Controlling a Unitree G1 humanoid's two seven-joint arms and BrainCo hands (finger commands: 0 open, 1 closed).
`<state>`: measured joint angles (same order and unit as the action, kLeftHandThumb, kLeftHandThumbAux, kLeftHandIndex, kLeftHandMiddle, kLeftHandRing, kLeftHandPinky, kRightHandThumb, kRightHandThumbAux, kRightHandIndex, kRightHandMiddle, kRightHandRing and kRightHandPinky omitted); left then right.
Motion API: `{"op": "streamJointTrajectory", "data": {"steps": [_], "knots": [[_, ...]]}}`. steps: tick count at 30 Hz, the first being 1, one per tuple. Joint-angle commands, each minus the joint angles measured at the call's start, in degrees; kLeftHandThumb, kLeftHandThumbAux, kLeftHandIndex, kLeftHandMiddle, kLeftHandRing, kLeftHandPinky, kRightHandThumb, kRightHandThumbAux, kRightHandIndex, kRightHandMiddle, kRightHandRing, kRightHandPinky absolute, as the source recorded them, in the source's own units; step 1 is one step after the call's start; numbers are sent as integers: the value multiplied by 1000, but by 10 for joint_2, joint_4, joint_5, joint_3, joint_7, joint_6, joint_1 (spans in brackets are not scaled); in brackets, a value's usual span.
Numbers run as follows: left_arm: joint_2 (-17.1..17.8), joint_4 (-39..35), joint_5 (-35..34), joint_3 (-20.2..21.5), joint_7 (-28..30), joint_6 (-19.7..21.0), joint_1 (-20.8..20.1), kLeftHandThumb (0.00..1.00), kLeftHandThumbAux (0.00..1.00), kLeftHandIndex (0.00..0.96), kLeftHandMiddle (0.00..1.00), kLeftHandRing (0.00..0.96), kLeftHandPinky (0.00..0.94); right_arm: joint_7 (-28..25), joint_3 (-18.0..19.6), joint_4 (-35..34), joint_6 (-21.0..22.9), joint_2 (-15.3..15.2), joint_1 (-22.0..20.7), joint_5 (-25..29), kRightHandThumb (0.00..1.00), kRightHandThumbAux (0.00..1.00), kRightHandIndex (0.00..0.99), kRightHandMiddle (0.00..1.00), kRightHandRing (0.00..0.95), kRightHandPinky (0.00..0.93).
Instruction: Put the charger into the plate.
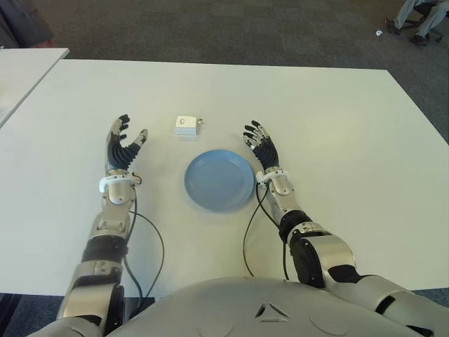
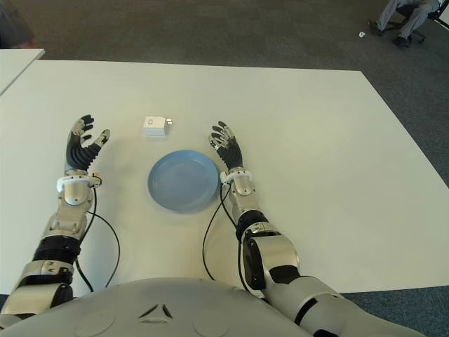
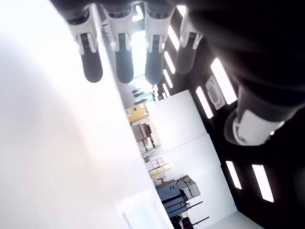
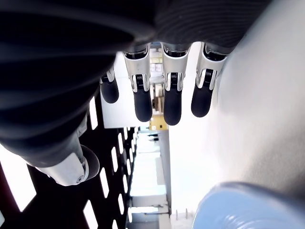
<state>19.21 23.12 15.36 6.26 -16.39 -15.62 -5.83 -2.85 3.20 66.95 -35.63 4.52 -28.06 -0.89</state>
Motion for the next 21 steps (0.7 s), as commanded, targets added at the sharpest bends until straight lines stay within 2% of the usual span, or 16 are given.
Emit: {"op": "streamJointTrajectory", "data": {"steps": [1, 8, 10, 16, 21], "knots": [[42, 11, 47, -28, 19, 3, -44, 490, 537, 111, 141, 129, 144, -1, -1, 34, 48, 9, 26, -3, 81, 639, 100, 199, 196, 211], [91, 108, 109, -74, 6, -25, -142, 409, 535, 73, 111, 111, 114, -8, 2, 41, 48, 13, 22, -1, 74, 628, 97, 190, 189, 206], [96, 132, 123, -86, -1, -30, -165, 403, 537, 65, 104, 107, 114, -10, 2, 42, 47, 14, 22, 0, 74, 627, 95, 187, 187, 205], [109, 274, 178, -147, -21, -42, -280, 381, 546, 27, 73, 88, 109, -14, 3, 44, 46, 19, 20, 2, 76, 622, 96, 188, 189, 216], [123, 334, 236, -206, -59, -49, -330, 318, 575, 4, 39, 54, 78, -18, 5, 45, 51, 20, 18, 4, 75, 616, 102, 192, 192, 210]]}}
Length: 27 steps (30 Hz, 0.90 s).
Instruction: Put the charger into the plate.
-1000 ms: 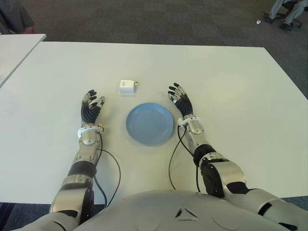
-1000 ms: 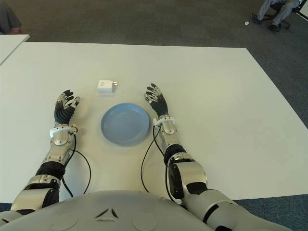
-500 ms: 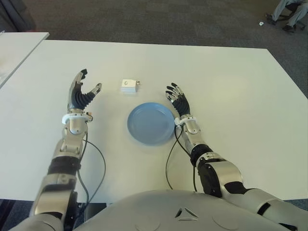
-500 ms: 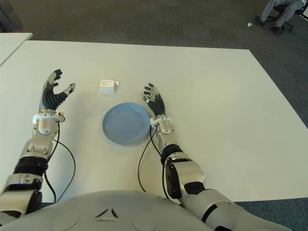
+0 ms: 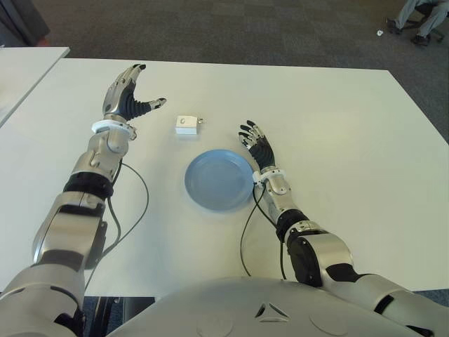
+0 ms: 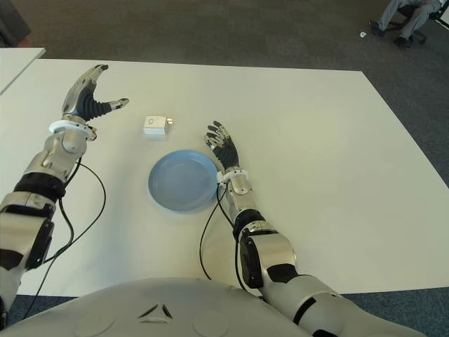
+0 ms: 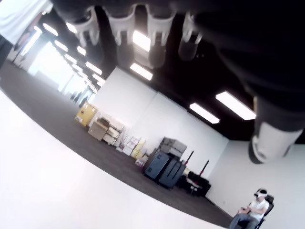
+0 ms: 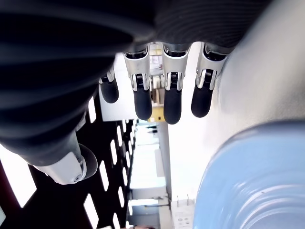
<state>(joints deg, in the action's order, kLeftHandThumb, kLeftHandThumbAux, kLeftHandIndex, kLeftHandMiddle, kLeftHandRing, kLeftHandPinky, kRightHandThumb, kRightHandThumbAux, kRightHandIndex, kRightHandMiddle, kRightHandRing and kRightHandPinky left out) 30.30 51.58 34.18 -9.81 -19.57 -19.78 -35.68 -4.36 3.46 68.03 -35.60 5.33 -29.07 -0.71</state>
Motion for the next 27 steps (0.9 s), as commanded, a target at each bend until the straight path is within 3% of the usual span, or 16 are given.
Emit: {"op": "streamJointTrajectory", "data": {"steps": [1, 8, 13, 27], "knots": [[13, 57, 55, -54, -33, -8, -37, 293, 591, 3, 30, 44, 67, -3, 3, 34, 51, 12, 28, 2, 74, 613, 102, 191, 190, 207], [22, 107, 145, -156, -82, -44, -86, 118, 737, 0, 21, 9, 27, -9, 6, 36, 54, 12, 28, 5, 66, 599, 100, 181, 178, 199], [8, 150, 206, -228, -125, -53, -103, 29, 816, 0, 28, 6, 32, -16, 11, 37, 59, 11, 26, 11, 50, 593, 97, 178, 174, 192], [-19, 192, 280, -343, -145, -29, -136, 0, 841, 0, 2, 0, 0, -35, 25, 13, 37, 9, 44, 24, 9, 584, 104, 185, 180, 204]]}}
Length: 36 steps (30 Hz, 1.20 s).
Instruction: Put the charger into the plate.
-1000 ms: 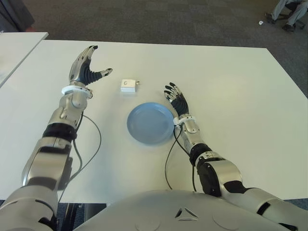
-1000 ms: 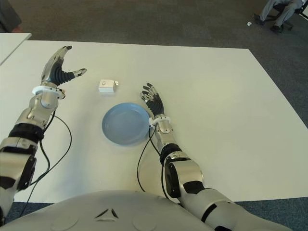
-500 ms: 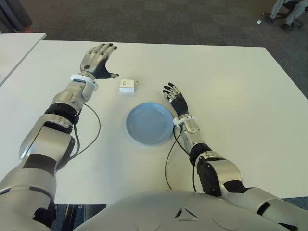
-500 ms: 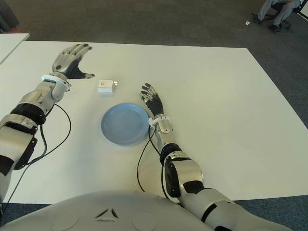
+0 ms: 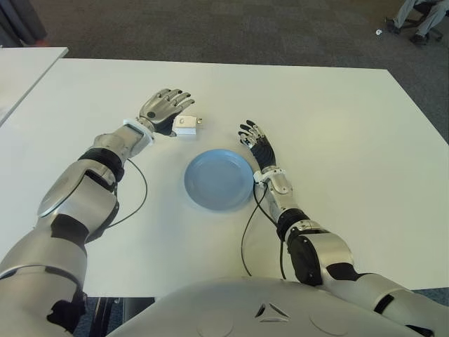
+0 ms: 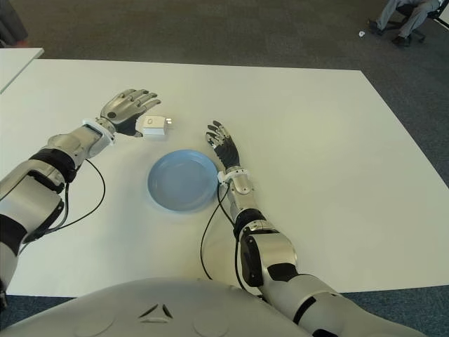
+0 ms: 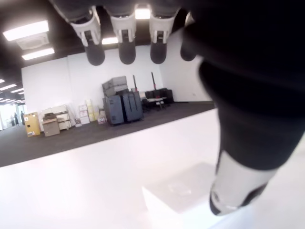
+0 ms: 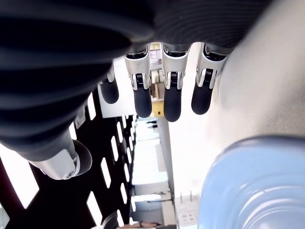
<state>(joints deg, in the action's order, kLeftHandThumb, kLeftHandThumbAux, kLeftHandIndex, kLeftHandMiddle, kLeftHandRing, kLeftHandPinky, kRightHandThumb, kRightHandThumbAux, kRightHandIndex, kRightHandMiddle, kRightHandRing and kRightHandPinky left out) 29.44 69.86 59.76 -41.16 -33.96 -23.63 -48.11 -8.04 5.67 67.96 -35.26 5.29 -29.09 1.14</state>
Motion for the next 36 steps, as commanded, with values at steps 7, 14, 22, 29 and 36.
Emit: {"op": "streamJointTrajectory", "data": {"steps": [7, 14, 22, 29, 36], "knots": [[-19, 20, 14, -45, 28, 8, -12, 0, 783, 0, 0, 0, 0, 24, 4, -1, 28, 13, 52, 4, 0, 616, 119, 206, 193, 195], [-29, 34, -5, -41, 66, 1, -3, 0, 703, 0, 0, 0, 0, 34, 6, -12, 24, 13, 55, 6, 0, 625, 122, 203, 182, 171], [-47, 42, -51, -20, 173, -5, 9, 0, 637, 0, 0, 0, 29, 47, -1, -52, 26, 4, 63, -1, 0, 611, 119, 196, 172, 160], [-60, 50, -99, 9, 249, 15, 26, 0, 549, 0, 0, 1, 74, 67, -17, -128, 36, 0, 102, -17, 0, 621, 110, 195, 175, 167], [-60, 46, -129, 26, 281, 19, 35, 0, 488, 0, 0, 19, 101, 74, -32, -210, 68, -8, 148, -23, 0, 610, 110, 193, 170, 149]]}}
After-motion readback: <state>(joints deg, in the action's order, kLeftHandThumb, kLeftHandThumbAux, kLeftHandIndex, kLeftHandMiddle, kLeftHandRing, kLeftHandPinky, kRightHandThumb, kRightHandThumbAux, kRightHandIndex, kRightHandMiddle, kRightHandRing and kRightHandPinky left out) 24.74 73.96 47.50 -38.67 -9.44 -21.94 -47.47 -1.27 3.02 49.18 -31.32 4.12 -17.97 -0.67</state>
